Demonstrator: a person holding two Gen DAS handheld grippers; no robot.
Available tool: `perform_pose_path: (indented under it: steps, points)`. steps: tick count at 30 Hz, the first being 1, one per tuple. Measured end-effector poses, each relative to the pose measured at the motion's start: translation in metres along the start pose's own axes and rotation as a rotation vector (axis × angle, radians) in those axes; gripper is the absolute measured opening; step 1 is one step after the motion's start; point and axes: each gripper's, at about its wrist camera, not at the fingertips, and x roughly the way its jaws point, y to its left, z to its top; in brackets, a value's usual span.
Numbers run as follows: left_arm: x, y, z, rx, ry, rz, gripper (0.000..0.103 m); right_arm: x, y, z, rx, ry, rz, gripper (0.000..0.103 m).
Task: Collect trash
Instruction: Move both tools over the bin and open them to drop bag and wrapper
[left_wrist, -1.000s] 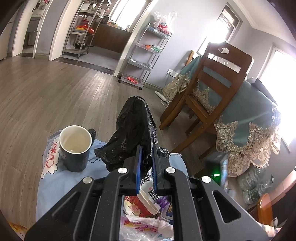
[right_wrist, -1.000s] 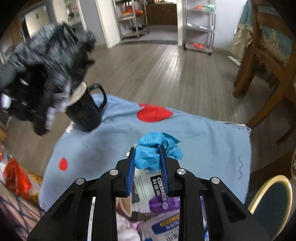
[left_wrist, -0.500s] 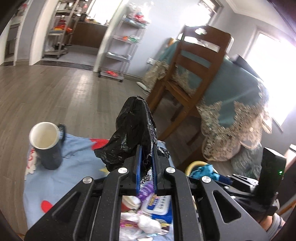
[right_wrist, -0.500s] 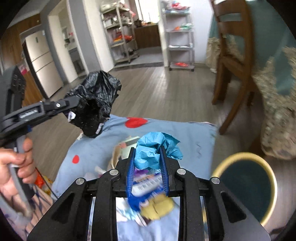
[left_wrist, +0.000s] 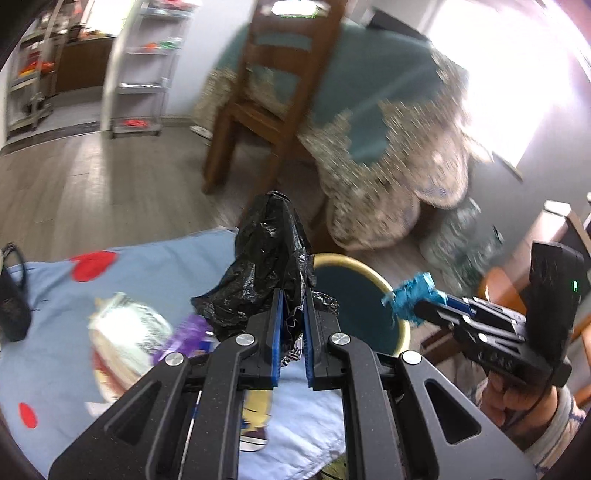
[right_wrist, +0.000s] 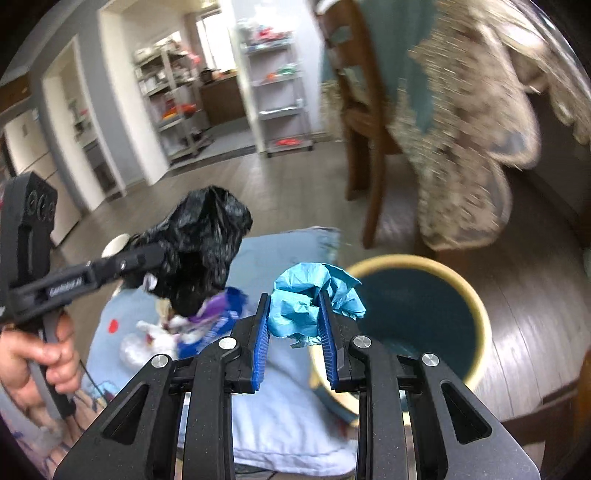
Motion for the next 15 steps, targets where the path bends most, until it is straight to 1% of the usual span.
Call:
perform_pose_path:
  steps: [3,5,10,15]
  points:
    - [0.022,-0.023,-0.003,0.049,0.039,-0.017,0.009,-0.004,-0.024,-0.007,0.08,-0.005,-0.034,0.027]
    - [0.036,-0.036,-0.004,0.073,0.062,-0.028,0.009,-0.01,-0.033,-0.008,0.104,-0.023,-0.055,0.027]
    - [0.071,-0.061,-0.003,0.097,0.11,-0.057,0.009,-0.015,-0.062,-0.012,0.197,-0.034,-0.1,0.027]
    - [0.103,-0.08,-0.007,0.116,0.161,-0.083,0.009,-0.015,-0.08,-0.018,0.267,-0.037,-0.131,0.027]
